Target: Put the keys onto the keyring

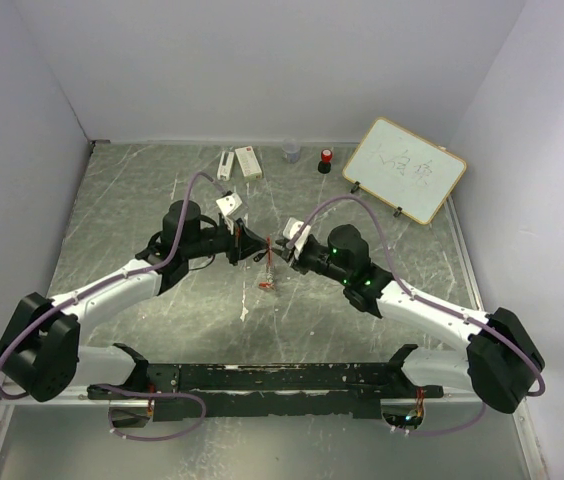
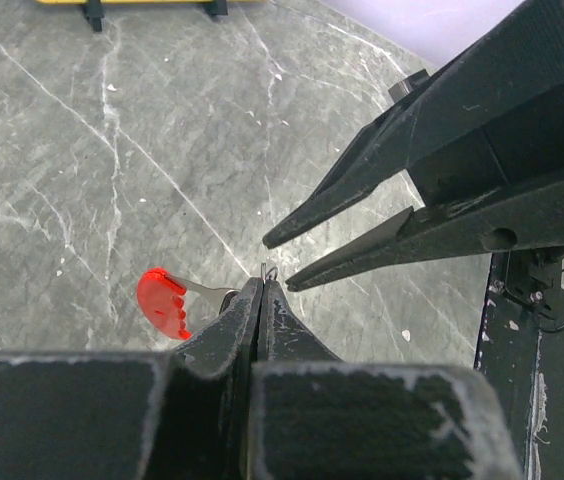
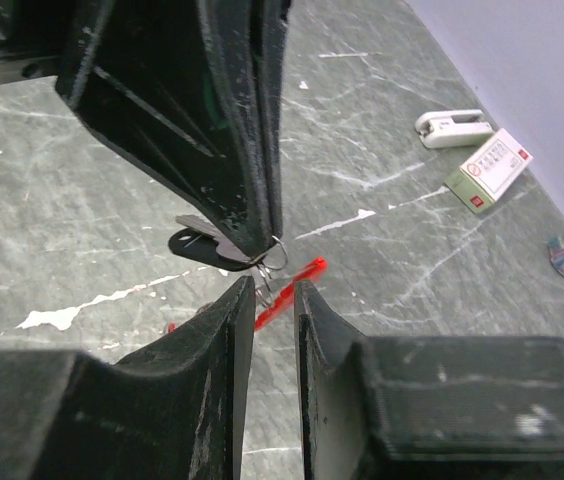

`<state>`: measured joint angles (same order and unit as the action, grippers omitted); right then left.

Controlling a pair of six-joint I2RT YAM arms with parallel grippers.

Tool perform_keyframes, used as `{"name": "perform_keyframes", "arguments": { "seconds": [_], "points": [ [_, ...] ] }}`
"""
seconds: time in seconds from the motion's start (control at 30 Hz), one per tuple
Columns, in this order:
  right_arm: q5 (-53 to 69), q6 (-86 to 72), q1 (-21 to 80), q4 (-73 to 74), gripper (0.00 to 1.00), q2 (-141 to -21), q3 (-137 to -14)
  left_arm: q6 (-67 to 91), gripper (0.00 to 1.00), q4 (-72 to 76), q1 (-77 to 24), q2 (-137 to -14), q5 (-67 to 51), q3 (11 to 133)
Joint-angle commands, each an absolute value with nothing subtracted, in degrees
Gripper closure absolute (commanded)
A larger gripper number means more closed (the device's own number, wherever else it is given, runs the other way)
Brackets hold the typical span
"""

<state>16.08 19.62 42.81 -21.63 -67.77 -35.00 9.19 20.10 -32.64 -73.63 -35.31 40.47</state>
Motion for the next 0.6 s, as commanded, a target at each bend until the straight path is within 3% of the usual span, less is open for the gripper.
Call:
{"name": "perform_keyframes", "arguments": {
  "seconds": [0.0, 0.27, 0.57],
  "points": [
    [20.8, 21.3, 42.5, -22.0, 0.78, -68.0, -35.4, 8.4, 0.93, 21.2, -32.1, -74.2, -37.8, 42.9],
    [22.1, 22.5, 42.5, -20.8, 0.8, -70.0, -36.1, 8.3, 0.93, 21.0, -32.1, -74.1, -38.1, 42.9],
    [22.9, 22.3, 42.4, -21.8, 0.92, -70.6, -36.1, 8.2, 0.93, 21.0, -32.1, -74.1, -38.1, 42.7]
  ]
}}
